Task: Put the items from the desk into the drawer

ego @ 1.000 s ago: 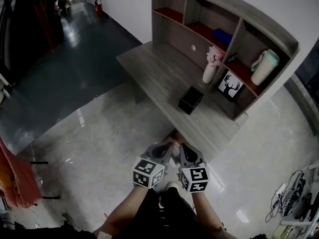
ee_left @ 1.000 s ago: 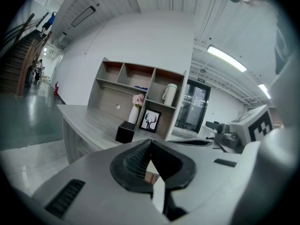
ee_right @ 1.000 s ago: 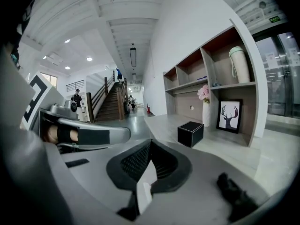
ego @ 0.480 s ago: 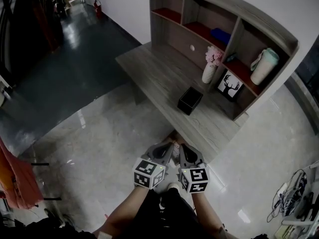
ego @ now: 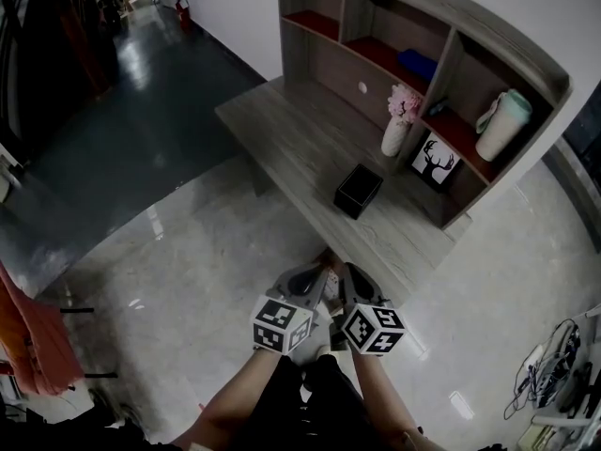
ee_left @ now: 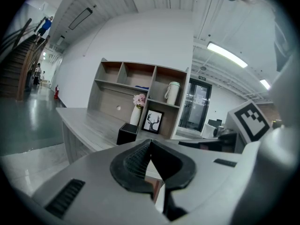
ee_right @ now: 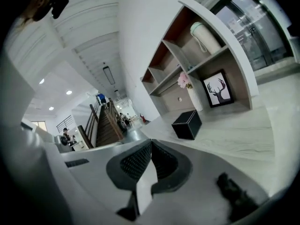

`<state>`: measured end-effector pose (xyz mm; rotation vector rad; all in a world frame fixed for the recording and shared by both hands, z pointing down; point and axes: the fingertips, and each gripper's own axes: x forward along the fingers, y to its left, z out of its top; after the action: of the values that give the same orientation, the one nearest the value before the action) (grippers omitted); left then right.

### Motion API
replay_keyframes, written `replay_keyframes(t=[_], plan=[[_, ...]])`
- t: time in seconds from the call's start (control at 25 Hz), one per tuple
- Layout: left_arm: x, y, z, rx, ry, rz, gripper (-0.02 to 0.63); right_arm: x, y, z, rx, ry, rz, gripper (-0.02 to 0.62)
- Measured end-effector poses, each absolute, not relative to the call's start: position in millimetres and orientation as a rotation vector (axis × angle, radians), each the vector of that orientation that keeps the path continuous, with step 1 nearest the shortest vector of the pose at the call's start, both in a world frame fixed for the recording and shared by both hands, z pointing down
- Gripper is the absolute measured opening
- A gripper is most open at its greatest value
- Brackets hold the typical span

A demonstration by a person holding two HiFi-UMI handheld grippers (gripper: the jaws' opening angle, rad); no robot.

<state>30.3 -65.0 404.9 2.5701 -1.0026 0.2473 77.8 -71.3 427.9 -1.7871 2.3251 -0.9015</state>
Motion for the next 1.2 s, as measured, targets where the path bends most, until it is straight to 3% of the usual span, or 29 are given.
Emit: replay_keyframes(t=[1.2], plan=[[30, -150, 436, 2.522, -1.161, 0.313, 0.011, 118, -170, 455, -1.454, 1.867, -1.122, 0.012]])
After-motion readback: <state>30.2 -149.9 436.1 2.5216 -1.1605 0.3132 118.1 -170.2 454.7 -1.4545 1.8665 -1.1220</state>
